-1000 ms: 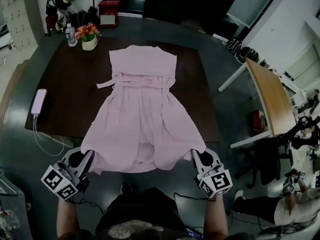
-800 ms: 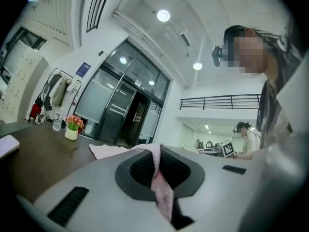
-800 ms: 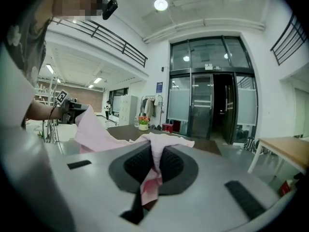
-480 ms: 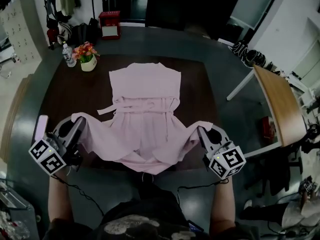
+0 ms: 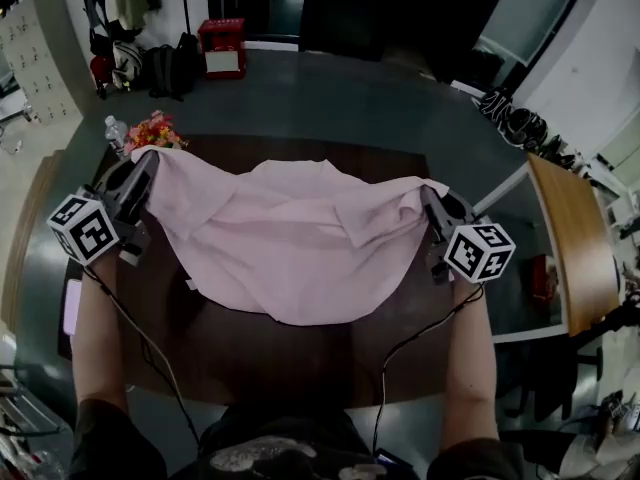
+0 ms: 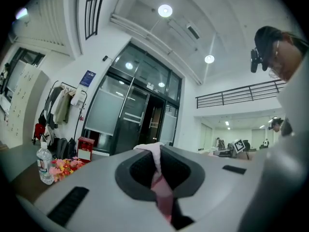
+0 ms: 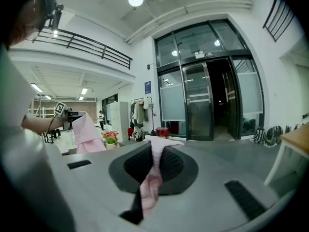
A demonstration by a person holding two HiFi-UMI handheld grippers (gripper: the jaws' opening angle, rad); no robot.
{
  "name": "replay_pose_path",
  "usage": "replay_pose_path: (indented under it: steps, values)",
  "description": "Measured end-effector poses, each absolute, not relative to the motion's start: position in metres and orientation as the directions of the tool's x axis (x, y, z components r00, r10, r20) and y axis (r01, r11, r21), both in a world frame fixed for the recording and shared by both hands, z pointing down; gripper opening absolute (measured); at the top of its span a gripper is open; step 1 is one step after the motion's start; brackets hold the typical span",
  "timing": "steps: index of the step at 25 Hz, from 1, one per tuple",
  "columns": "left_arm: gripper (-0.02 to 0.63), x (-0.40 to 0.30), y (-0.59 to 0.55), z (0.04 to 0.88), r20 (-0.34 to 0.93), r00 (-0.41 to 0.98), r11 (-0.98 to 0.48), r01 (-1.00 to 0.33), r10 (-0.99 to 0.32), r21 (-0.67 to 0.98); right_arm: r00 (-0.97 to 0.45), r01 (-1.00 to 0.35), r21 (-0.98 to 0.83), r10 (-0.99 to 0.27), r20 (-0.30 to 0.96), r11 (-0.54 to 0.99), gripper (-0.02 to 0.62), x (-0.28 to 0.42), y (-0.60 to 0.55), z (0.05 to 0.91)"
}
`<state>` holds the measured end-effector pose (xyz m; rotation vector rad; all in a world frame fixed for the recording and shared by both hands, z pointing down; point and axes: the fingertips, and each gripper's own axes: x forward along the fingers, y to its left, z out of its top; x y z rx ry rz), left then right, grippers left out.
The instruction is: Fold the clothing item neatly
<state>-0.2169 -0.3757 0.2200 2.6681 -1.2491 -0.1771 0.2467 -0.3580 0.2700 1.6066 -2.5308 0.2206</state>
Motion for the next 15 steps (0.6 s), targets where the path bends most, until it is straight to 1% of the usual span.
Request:
replay_pose_path:
  steps: [5,7,10,12,13,15]
  values:
    - [0.017,-0.212,-0.492,0.246,0.059,0.651,-0.632,-0.751,-0.756,0.189,-0.374,-0.927,-0.079,-0.887,0.270,0.366,0.001,0.273,-0.474,0.292]
    - [0.017,-0.217,-0.536,0.256,0.059,0.619,-0.600,-0.777,-0.783,0.192,-0.361,-0.932,-0.092,-0.891,0.276,0.349,0.000,0.282,-0.513,0.300]
    - [0.017,-0.223,-0.585,0.280,0.059,0.569,-0.542,-0.806,-0.820,0.238,-0.305,-0.952,-0.122,-0.911,0.278,0.282,0.000,0.308,-0.562,0.322]
    - [0.017,-0.214,-0.600,0.315,0.129,0.566,-0.532,-0.817,-0.814,0.224,-0.256,-0.964,-0.160,-0.913,0.318,0.215,0.000,0.329,-0.579,0.358]
    - [0.017,-0.207,-0.604,0.339,0.180,0.565,-0.530,-0.822,-0.805,0.210,-0.229,-0.968,-0.179,-0.905,0.358,0.174,0.000,0.339,-0.583,0.382]
    - [0.017,-0.197,-0.607,0.391,0.293,0.553,-0.519,-0.833,-0.780,0.191,-0.164,-0.979,-0.187,-0.863,0.479,0.083,0.002,0.356,-0.582,0.441]
